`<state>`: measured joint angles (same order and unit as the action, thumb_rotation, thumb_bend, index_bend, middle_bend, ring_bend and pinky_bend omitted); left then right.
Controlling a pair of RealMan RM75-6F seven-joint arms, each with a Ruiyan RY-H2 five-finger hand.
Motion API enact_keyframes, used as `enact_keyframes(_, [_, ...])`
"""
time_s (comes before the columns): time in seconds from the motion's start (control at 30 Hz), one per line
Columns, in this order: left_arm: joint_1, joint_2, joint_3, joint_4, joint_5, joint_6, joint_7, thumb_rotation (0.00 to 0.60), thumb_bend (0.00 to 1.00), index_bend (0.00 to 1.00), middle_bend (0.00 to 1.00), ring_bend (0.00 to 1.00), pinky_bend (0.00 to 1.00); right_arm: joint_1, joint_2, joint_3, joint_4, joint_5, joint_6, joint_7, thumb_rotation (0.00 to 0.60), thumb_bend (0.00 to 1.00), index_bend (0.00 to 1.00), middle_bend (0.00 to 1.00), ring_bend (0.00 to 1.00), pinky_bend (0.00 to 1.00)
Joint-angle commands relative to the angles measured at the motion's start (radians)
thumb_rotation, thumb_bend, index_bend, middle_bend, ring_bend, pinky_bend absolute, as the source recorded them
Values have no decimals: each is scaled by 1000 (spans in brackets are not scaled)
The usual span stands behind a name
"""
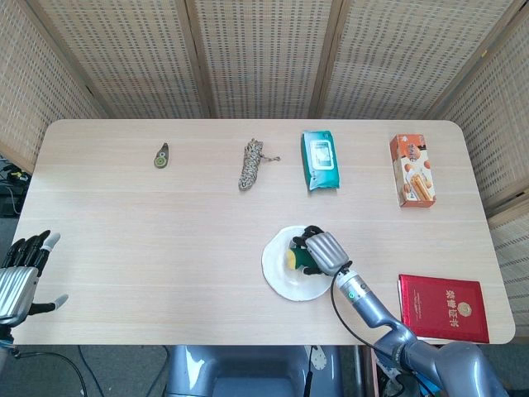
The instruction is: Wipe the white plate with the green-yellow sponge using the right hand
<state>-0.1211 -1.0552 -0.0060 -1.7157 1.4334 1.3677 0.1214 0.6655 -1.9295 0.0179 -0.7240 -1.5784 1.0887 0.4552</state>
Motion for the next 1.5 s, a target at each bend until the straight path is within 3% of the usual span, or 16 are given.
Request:
enact_keyframes(0.03, [1, 2, 1, -1, 2, 1, -3, 600, 0, 0, 0, 0, 0, -7, -21, -14, 39, 0, -14, 19, 600, 337, 456, 542, 365, 190])
enact_keyframes(0.67, [4, 4, 7, -2, 11, 3, -11, 600, 0, 0, 0, 0, 0, -33, -81, -44, 181, -24, 10, 100, 600, 341, 456, 545, 365, 190])
enact_keyframes(0.8, [6, 8, 7, -2, 13, 9, -20, 600, 0, 0, 0, 0, 0, -27, -68, -34, 163, -30, 48, 116, 600, 341, 457, 545, 365, 190])
enact_keyframes(0.9, [8, 15, 8, -3, 19, 12, -32, 600, 0, 0, 0, 0, 0, -1, 2, 8, 35, -48, 164, 127, 600, 341, 456, 545, 365, 190])
enact_keyframes(1.07, [9, 19, 10, -2, 25, 14, -41, 600, 0, 0, 0, 0, 0, 26, 112, 74, -145, -26, 192, 41, 600, 341, 457, 545, 365, 190])
enact_keyframes(1.2, [9, 22, 10, -3, 28, 14, -46, 600, 0, 0, 0, 0, 0, 40, 173, 116, -205, 16, 153, -51, 600, 340, 456, 545, 364, 190])
enact_keyframes(1.3, [9, 24, 9, -4, 29, 15, -49, 600, 0, 0, 0, 0, 0, 46, 214, 138, -211, 86, 56, -163, 600, 339, 456, 545, 354, 190])
enact_keyframes(1.5, [9, 25, 10, -4, 29, 14, -50, 600, 0, 0, 0, 0, 0, 44, 218, 127, -137, 163, -78, -318, 600, 339, 457, 536, 341, 190])
